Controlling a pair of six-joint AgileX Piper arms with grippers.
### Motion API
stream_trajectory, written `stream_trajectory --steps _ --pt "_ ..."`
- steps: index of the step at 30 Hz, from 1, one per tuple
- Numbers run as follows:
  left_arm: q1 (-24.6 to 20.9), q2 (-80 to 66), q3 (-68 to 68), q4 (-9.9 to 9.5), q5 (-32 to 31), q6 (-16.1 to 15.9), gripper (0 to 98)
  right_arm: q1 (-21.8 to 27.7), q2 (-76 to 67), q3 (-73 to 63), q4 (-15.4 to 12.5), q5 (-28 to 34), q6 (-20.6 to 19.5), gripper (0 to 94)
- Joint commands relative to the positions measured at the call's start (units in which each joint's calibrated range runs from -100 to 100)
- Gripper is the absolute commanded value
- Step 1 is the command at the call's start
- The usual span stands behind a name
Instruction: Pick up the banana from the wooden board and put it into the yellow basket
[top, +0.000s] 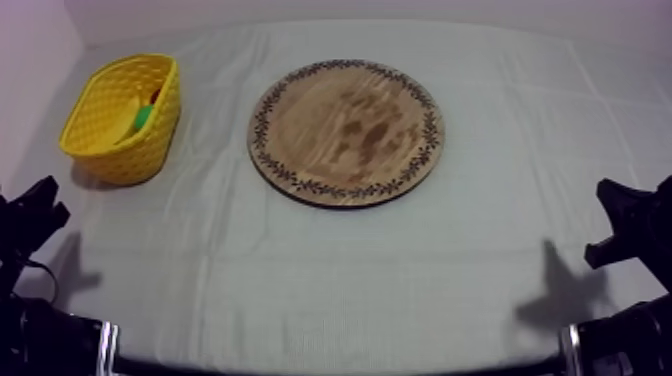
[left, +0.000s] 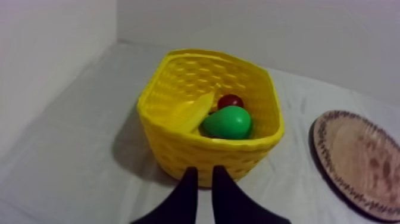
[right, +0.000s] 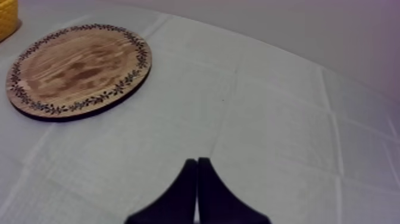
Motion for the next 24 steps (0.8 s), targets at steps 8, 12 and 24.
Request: stream_trajectory --steps 8,12,24 --pt "-0.01 -0.05 0.03 0.03 -0.04 3.83 1.2 0.00 0.00 -0.03 0.00 0.06 -0.05 0.3" --pt "-0.01 -0.05 0.03 0.03 -0.04 3.70 0.3 0.00 0.00 -0.03 0.00 0.06 -0.05 0.3" --pt "-0.01 -0.05 0.03 0.03 -0.04 3.61 0.1 0.00 0.00 -0.03 0.00 0.06 -0.05 0.3"
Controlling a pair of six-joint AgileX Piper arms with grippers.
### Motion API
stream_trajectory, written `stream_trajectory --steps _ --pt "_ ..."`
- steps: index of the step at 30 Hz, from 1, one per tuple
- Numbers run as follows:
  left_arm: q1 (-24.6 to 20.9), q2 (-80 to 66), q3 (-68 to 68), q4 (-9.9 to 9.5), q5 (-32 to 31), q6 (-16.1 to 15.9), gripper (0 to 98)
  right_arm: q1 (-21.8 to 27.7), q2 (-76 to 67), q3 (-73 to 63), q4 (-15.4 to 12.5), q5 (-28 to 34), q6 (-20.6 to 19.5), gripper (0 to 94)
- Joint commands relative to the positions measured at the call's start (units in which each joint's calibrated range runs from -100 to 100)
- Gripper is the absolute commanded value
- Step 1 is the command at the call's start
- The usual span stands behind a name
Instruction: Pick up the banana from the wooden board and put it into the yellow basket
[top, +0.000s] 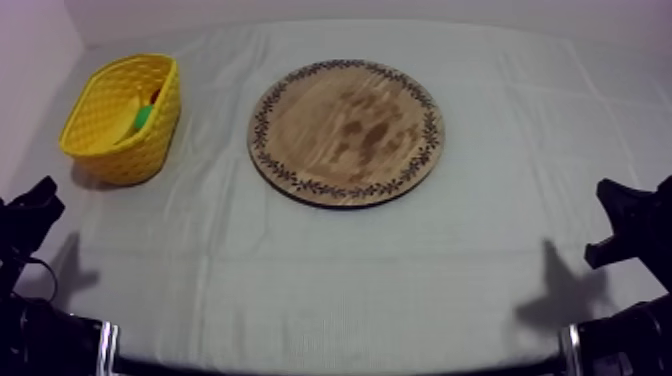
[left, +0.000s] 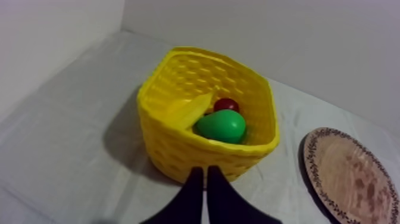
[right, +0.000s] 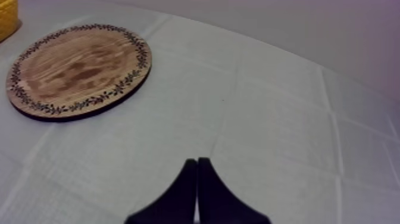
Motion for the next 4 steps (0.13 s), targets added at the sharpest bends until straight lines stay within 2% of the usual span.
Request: stream_trajectory --steps 1,4 --pt "-0.01 -0.05 0.03 0.03 -0.04 -0.01 0.1 0.00 0.00 -0.03 0.00 0.06 -0.02 0.3" --pt "-0.01 -0.05 0.03 0.03 -0.04 -0.01 0.1 0.00 0.00 -0.03 0.00 0.06 -0.02 0.3"
